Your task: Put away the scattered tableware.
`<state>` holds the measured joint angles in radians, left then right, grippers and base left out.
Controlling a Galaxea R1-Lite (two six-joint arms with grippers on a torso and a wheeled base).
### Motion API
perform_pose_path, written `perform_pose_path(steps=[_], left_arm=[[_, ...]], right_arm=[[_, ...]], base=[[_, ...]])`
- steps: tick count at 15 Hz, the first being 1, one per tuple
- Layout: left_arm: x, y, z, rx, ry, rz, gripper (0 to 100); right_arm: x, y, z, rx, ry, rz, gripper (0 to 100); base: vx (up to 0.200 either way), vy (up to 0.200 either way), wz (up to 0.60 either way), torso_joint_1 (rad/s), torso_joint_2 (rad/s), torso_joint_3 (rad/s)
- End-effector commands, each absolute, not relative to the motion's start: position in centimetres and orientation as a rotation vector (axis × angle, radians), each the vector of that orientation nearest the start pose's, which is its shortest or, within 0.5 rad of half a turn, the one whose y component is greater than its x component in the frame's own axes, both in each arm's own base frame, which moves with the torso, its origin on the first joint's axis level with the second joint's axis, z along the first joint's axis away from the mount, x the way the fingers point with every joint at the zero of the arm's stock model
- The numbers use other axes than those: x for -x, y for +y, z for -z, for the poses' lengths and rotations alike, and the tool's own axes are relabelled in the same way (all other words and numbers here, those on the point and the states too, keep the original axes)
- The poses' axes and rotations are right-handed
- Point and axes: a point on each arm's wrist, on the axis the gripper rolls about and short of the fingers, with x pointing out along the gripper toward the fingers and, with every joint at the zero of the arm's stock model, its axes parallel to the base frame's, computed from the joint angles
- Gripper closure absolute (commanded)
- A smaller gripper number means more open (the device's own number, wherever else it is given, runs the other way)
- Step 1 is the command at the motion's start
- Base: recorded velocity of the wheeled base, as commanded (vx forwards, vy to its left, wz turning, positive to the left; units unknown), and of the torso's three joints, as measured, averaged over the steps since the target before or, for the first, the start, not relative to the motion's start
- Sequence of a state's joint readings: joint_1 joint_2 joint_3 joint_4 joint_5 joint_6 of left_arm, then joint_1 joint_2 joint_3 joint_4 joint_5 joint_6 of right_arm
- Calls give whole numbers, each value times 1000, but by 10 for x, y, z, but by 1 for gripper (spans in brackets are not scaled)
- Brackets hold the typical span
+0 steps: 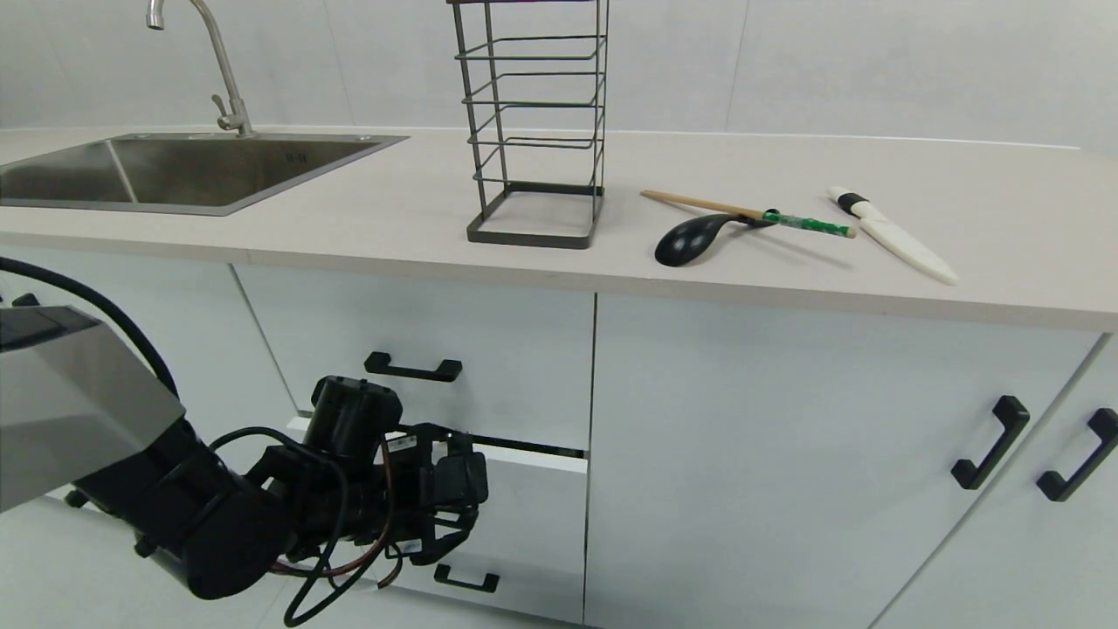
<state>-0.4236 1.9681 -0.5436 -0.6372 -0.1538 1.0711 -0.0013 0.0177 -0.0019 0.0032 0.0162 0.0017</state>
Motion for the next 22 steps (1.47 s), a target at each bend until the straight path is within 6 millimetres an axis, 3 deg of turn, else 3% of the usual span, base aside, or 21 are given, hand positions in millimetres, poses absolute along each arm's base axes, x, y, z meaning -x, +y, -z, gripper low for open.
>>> perform_pose_path(steps=[1,3,6,13,19,22], left_arm=[[-231,-110,-41,-1089,484,962,0],[-214,-103,-56,-1091,443,945,0],[-208,-104,-69,-1092,389,936,0],[-171,-113,-58,-1122,400,1075,0],[-127,-86,-58,-1112,418,1090,0],[-122,-83,-63,-1096,391,1071,0]], right_arm=[[22,0,-76,-2,20,-15,100],[22,0,-76,-2,18,-15,100],[22,0,-76,-2,20,-15,100],[22,0,-76,-2,20,-15,100],[22,0,-76,-2,20,-15,100],[22,0,-76,0,18,-15,100]], base=[[0,0,0,0,0,0],[0,0,0,0,0,0],[0,0,0,0,0,0],[0,0,0,0,0,0],[0,0,0,0,0,0],[0,0,0,0,0,0]])
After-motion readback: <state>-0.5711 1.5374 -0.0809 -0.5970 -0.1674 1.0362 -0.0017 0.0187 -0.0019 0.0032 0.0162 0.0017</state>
